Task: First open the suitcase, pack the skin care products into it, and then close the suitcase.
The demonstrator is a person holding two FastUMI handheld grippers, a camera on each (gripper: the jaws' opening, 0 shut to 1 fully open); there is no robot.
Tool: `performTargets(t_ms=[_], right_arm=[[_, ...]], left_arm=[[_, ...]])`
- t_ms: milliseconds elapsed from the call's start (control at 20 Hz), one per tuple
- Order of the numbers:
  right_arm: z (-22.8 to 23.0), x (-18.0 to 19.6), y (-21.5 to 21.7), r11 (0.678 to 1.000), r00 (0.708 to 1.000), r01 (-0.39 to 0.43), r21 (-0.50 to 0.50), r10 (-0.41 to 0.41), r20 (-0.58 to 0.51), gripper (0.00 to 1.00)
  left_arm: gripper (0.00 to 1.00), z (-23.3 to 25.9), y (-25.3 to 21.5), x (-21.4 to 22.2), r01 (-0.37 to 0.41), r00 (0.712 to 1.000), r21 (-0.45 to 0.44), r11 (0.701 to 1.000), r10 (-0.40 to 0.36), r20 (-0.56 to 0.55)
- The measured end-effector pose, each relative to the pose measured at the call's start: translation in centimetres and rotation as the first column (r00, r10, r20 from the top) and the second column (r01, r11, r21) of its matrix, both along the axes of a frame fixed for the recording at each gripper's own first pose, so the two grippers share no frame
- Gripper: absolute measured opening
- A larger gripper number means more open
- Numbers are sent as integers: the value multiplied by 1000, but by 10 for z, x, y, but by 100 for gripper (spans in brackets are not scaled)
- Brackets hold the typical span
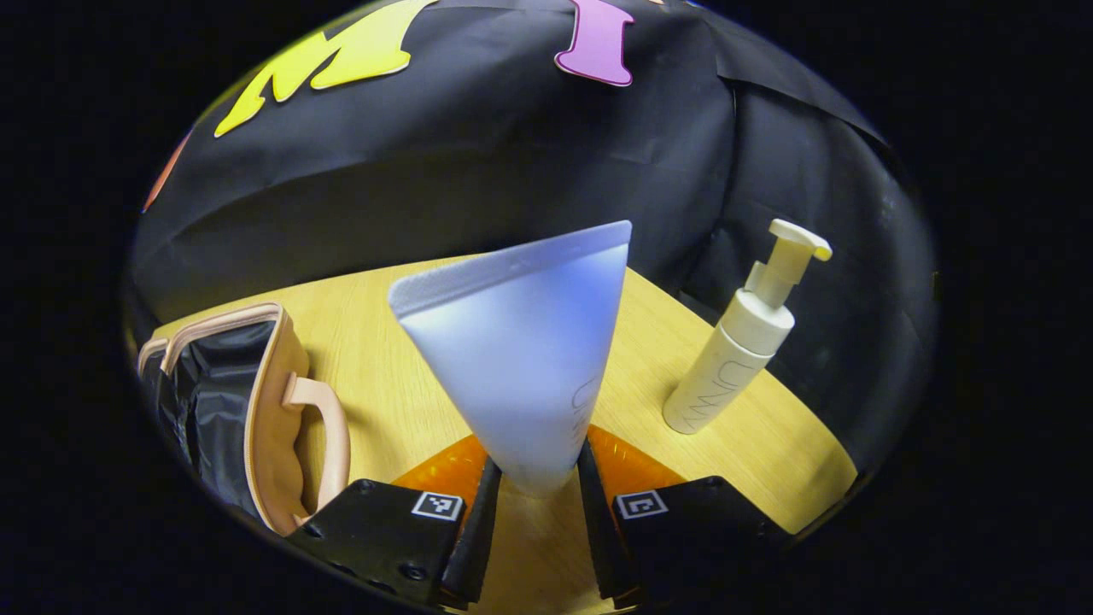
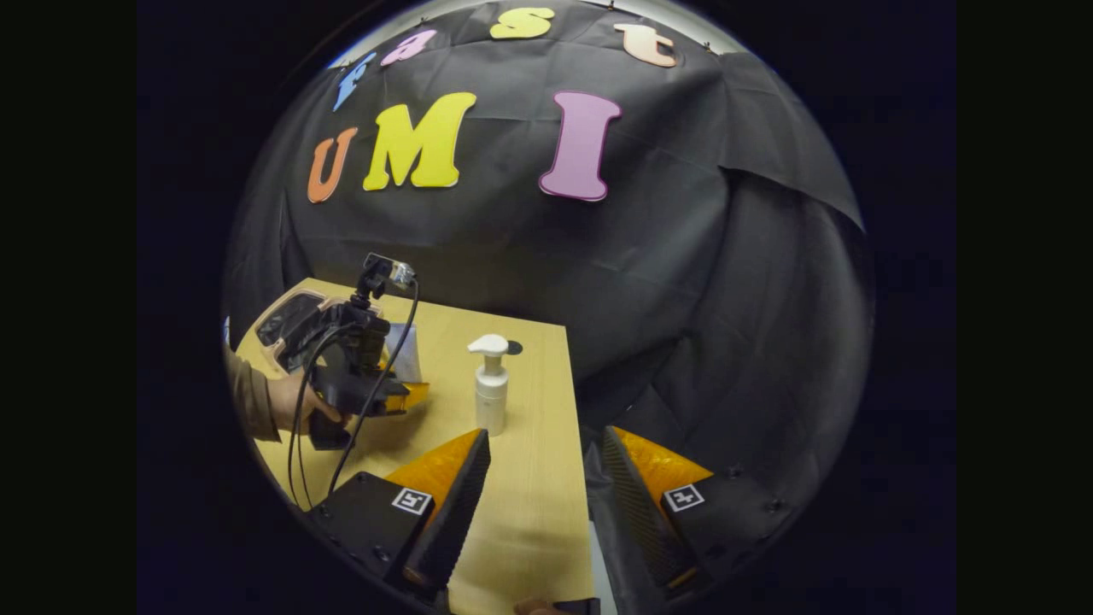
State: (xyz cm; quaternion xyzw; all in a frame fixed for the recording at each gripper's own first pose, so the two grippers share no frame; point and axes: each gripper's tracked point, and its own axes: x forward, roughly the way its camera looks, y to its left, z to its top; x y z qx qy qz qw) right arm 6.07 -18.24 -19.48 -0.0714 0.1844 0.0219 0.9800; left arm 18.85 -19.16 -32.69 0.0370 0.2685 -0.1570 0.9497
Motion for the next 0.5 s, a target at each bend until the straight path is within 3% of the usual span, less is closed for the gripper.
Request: performTargets(t_ms=[400, 500], right_arm=[[-6, 58, 41, 999, 999, 34, 11, -34, 7, 80], [-13, 72, 58, 1000, 1000, 7, 22, -7, 3, 80]], left_arm=[[50, 62, 20, -37, 29, 997, 0, 1000, -29, 76], [50, 83, 34, -57, 23, 995, 26, 999, -26, 95]])
